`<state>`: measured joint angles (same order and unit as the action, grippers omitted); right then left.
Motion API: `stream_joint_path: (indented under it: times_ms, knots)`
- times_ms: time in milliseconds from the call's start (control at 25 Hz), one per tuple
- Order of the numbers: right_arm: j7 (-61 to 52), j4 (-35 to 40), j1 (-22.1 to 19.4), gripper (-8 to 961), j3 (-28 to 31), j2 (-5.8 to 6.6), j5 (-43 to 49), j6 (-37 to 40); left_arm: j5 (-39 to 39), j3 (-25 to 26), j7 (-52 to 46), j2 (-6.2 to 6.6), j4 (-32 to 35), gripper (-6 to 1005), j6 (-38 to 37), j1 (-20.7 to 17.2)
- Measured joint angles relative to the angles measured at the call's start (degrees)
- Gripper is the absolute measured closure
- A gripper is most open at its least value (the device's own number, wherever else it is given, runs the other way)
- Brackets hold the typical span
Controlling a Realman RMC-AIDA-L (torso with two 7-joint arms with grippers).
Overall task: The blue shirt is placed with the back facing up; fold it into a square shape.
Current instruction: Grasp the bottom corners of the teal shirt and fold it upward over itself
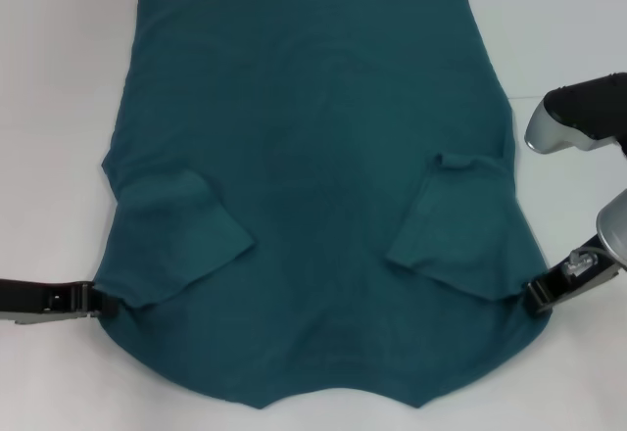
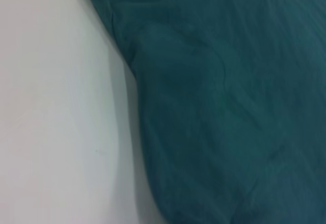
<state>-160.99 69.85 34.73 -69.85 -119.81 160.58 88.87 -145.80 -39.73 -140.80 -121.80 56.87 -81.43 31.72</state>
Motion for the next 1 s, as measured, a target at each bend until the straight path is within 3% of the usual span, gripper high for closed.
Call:
stream_joint_path:
  times_ms: [200, 440, 560, 760, 1000]
  knots:
    - [5.70, 1.35, 0.72, 884, 3.07, 0.18, 0.00, 2.00, -0.06, 0.66, 0.00, 0.19, 0.75, 940, -2.39, -0.27]
    - [14.40, 2.88, 2.54, 891, 6.27, 0.43, 0.12, 10.31, -0.81, 6.41, 0.00, 2.48, 1.64, 935, -13.90, -0.17]
    - [16.63, 2.93, 3.64, 891, 7.47, 0.91, 0.46, 14.48, -2.14, 9.03, -0.02, 2.98, 2.48, 932, -19.24, -0.56]
    - [17.91, 2.97, 4.54, 891, 7.27, 1.85, 0.68, 20.50, -5.58, 9.36, -0.52, 2.78, 3.80, 928, -27.02, -1.68]
    - [21.28, 0.81, 4.67, 892, 5.05, 1.65, -0.18, 25.07, -9.30, 8.87, 0.16, 2.49, 4.07, 923, -32.37, -2.49]
